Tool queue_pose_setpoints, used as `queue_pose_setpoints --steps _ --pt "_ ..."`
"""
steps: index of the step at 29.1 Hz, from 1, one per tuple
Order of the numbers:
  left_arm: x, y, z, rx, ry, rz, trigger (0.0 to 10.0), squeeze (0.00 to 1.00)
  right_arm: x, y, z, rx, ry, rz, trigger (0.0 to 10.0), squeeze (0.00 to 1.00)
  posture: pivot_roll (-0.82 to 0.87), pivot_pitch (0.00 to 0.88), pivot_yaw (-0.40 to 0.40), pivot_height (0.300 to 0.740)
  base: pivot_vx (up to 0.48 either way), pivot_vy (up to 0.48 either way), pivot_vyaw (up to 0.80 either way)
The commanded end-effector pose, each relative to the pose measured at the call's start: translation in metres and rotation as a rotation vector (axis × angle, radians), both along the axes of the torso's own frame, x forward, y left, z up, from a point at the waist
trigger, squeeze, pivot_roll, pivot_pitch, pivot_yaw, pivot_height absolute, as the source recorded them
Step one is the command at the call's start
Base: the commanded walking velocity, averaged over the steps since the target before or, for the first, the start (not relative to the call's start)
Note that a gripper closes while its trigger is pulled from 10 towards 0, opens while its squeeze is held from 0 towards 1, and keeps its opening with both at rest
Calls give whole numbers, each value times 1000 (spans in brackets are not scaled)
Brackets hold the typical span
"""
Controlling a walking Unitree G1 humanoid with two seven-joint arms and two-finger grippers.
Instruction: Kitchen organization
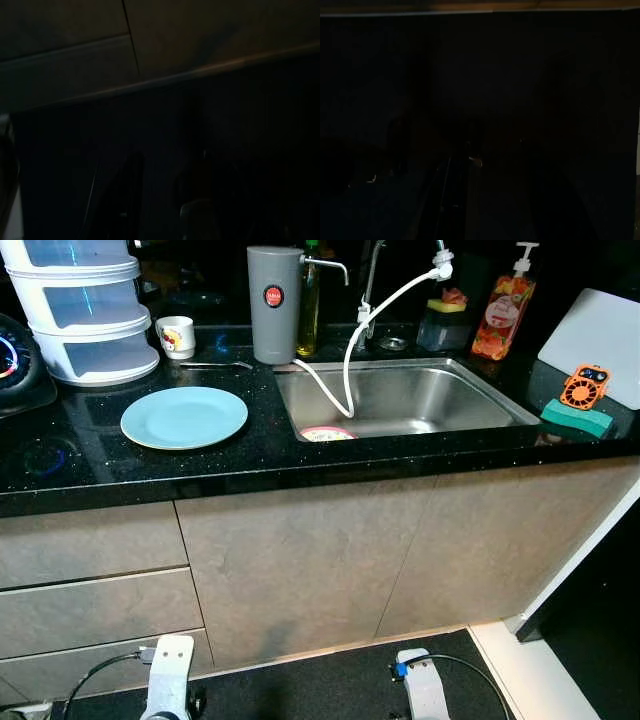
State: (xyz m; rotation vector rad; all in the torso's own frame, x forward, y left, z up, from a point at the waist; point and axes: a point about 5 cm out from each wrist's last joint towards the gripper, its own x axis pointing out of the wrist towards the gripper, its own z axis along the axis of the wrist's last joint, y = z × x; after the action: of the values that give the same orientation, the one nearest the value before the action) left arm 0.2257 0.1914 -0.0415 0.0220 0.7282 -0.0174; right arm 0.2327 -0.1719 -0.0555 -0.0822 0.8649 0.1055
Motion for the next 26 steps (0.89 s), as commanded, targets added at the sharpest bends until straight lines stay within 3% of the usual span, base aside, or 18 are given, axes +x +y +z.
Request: queue_pose_setpoints --steps 1,7,15,19,26 --pt "-6 0 -7 18 37 -17 10000 0 -7 2 -5 -10 33 6 10000 0 46 88 -23 740 0 0 0" --pt "-7 1 -11 -33 34 53 10000 0 -6 7 -6 -8 24 38 10000 0 43 87 -23 740 0 0 0" --pt "-3 -2 -11 -35 30 35 10000 0 -5 10 -6 7 16 45 10000 0 47 91 -26 740 0 -480 0" --pt "-2 0 -10 -52 16 92 10000 0 -5 10 -6 6 14 44 10000 0 46 91 -26 740 0 0 0" --pt "-1 3 -10 -57 -1 100 10000 0 -4 9 -5 5 10 48 10000 0 45 92 -30 740 0 0 0"
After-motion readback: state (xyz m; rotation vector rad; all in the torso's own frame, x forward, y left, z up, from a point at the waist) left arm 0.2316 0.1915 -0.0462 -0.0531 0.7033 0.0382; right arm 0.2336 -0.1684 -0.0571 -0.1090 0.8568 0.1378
